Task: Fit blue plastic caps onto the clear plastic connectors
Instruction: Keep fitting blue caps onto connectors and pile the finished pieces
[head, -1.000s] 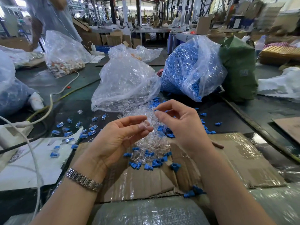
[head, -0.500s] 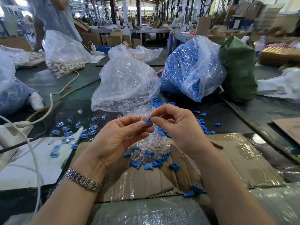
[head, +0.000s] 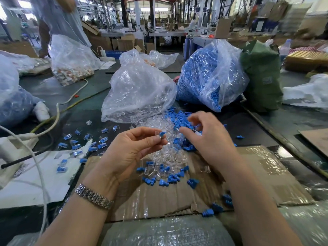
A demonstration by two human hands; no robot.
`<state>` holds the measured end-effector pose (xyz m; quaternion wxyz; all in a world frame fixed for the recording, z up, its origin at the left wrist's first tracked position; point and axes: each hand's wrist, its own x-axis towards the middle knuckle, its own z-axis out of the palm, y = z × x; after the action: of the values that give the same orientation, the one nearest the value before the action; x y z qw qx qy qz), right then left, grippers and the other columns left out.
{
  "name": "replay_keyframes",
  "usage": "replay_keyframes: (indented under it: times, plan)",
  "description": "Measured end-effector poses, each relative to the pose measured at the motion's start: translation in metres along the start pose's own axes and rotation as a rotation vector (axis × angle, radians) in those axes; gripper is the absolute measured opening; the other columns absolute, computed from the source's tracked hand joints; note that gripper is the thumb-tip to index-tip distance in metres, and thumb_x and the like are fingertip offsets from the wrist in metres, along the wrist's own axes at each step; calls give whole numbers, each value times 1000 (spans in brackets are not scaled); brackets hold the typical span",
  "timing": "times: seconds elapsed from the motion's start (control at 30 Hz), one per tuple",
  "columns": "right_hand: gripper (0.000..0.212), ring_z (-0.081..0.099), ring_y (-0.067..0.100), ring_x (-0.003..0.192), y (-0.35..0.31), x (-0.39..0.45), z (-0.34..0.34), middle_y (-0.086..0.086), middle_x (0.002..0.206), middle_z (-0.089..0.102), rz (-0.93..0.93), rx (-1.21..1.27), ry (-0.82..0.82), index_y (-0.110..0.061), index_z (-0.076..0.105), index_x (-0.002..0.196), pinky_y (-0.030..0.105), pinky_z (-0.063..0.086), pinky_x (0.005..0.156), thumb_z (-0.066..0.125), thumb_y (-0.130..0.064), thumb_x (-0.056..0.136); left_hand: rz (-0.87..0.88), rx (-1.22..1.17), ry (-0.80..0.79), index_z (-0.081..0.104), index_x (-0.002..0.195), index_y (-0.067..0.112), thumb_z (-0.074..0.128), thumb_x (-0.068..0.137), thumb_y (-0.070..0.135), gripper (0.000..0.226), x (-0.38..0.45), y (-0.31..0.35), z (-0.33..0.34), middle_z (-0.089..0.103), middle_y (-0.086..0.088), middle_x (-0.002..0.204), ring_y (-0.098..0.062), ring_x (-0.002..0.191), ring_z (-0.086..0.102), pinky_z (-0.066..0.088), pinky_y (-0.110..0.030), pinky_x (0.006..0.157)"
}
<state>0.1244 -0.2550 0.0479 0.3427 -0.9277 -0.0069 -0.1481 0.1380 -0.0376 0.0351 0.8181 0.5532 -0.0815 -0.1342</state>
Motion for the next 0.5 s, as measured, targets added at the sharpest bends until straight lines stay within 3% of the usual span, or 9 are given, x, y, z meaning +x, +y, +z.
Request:
replay_keyframes:
  times: [0.07,0.13,0.2,0.27,0.4,0.5]
  plan:
    - [63,45,27,126,10,1,-6,6,131,49,263,-378,-86,-18,51,131,48,42,104,66,-61,87,-3,-17,30,75,98,-3,73,74,-3,24,0,0,0,73,-26,106,-31,92,75,61,-28,75]
    - [65,44,36,126,15,1,-7,14,132,50,423,-512,-228,-12,52,121,52,42,104,67,-64,85,-2,-14,54,74,99,-3,74,73,-2,26,1,0,-1,73,-25,106,-30,89,75,61,-27,72]
    - [47,47,34,115,17,0,-6,12,114,58,425,-531,-289,-15,51,89,46,46,95,68,-58,87,-7,-15,65,76,99,-1,75,72,0,27,1,1,-2,74,-25,106,-30,89,75,61,-27,71]
    - [42,46,31,104,14,-1,-6,7,96,54,385,-538,-280,-19,42,75,43,43,86,67,-50,88,-5,-28,64,77,98,1,76,71,2,27,1,1,-3,74,-24,107,-29,90,75,60,-26,71]
    - [29,51,30,93,10,0,-6,9,96,57,325,-506,-217,-15,54,83,37,40,71,58,-42,90,1,-53,91,78,102,2,74,76,2,26,3,0,-5,75,-22,107,-25,89,75,60,-25,69]
    - [30,54,27,73,6,0,-14,8,81,59,288,-301,-133,-10,53,79,35,37,59,50,-36,96,-2,-83,119,79,100,3,74,75,3,25,3,1,-6,75,-21,109,-25,93,76,61,-25,70]
